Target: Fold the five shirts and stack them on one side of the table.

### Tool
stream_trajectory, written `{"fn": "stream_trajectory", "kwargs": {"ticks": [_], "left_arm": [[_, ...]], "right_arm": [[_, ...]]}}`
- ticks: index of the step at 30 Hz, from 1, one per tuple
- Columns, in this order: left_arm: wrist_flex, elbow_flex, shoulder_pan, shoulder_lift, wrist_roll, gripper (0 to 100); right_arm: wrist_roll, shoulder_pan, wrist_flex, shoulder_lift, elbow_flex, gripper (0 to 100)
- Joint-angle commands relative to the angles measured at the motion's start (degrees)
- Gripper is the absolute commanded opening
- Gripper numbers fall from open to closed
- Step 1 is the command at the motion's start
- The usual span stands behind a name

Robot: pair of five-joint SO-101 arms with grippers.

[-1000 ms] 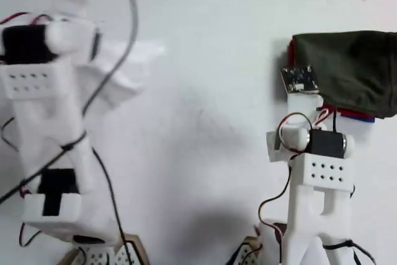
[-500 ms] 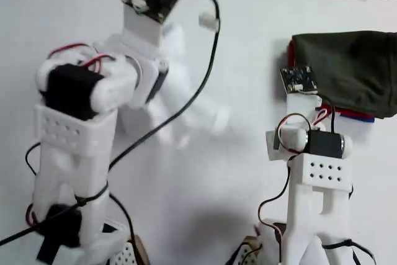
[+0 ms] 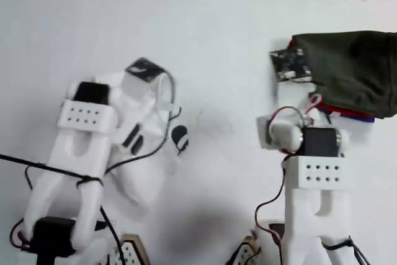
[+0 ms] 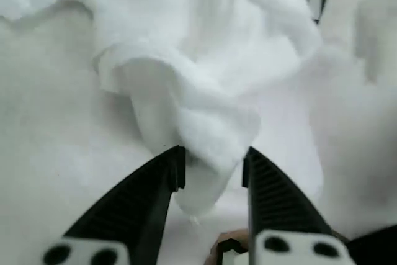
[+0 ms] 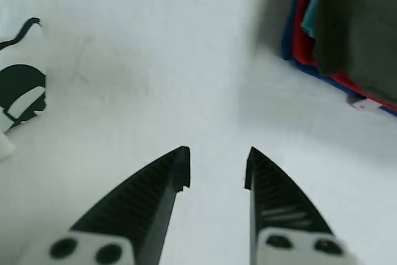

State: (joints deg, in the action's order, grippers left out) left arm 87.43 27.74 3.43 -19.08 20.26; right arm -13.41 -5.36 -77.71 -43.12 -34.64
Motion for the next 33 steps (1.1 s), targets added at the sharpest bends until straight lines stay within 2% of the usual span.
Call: {"fn": "stream_trajectory", "kwargs": {"ticks": [1,5,16,25,29,33], "left_arm": [[-2.29,-0.13,8.00,-2.29,0.62,21],[-2.20,-1.89,16.88,-2.20,0.62,21],[-1.76,-1.89,29.63,-2.20,0.62,21],[-2.29,-2.07,46.68,-1.93,0.70,21],[-5.80,-2.07,53.89,-1.93,0.70,21],[-9.41,-2.07,58.46,-1.93,0.70,21]], "right_arm": [[2.81,-6.29,1.89,-1.01,2.37,23.5],[4.57,-13.49,4.09,0.92,2.64,30.0],[5.19,-26.07,15.52,16.13,7.47,30.1],[17.58,-37.85,14.29,31.34,20.75,30.3],[22.59,-42.51,11.03,36.88,25.67,30.3],[25.76,-44.09,9.45,42.59,29.98,30.3]]}}
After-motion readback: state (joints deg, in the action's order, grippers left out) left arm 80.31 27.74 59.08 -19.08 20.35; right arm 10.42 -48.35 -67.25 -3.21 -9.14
